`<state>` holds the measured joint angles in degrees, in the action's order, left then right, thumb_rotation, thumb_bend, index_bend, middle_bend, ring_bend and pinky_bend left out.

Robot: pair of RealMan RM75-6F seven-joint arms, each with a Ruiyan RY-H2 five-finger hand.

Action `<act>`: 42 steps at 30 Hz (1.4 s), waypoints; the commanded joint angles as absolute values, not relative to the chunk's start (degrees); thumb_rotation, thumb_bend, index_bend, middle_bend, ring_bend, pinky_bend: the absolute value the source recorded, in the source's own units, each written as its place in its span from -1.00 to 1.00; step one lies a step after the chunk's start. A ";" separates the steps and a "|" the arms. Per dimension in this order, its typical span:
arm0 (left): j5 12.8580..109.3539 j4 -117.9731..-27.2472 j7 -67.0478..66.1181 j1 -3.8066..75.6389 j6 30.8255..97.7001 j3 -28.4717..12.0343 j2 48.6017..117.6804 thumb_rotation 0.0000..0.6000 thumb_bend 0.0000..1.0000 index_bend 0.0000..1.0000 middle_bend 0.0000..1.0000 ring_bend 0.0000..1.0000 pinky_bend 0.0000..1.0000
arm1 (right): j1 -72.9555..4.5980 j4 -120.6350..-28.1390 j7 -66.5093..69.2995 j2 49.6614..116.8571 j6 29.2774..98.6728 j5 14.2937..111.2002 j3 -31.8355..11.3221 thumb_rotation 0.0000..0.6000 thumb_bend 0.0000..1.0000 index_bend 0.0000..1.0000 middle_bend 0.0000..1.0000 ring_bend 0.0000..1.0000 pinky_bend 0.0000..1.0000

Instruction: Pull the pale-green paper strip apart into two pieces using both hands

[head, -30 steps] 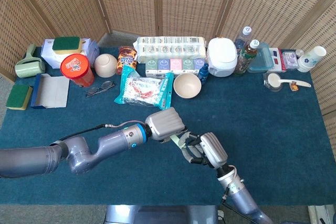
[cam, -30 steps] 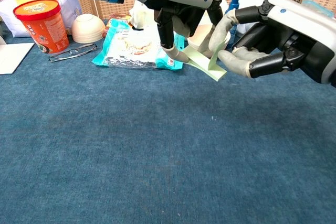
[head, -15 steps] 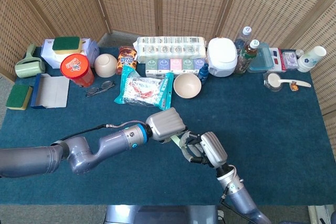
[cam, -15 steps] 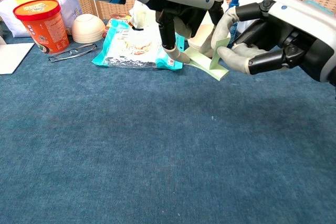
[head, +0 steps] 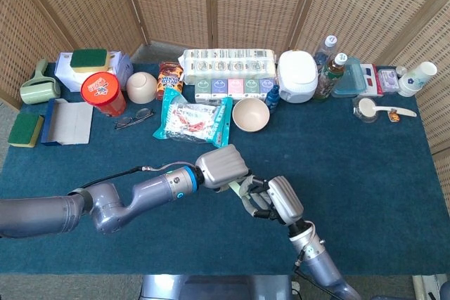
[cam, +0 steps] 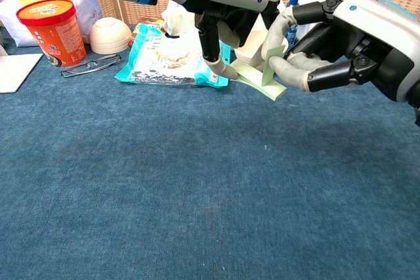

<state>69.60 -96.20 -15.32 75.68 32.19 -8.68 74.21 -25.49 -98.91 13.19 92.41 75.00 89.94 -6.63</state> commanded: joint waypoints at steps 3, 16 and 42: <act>69.48 -96.01 -15.42 75.77 31.90 -8.39 74.28 1.00 -0.24 0.37 1.00 1.00 1.00 | -25.33 -98.93 13.15 92.43 75.19 89.94 -6.44 1.00 -0.07 0.55 1.00 1.00 1.00; 68.87 -96.00 -15.53 75.23 31.67 -7.14 73.80 1.00 -0.24 0.39 1.00 1.00 1.00 | -24.81 -99.26 13.34 91.86 75.68 90.22 -5.78 1.00 -0.07 0.60 1.00 1.00 1.00; 69.99 -95.27 -12.85 69.56 34.07 -3.30 71.49 1.00 -0.24 0.39 1.00 1.00 1.00 | -22.95 -99.00 14.68 90.09 77.37 90.76 -4.51 1.00 -0.07 0.59 1.00 1.00 1.00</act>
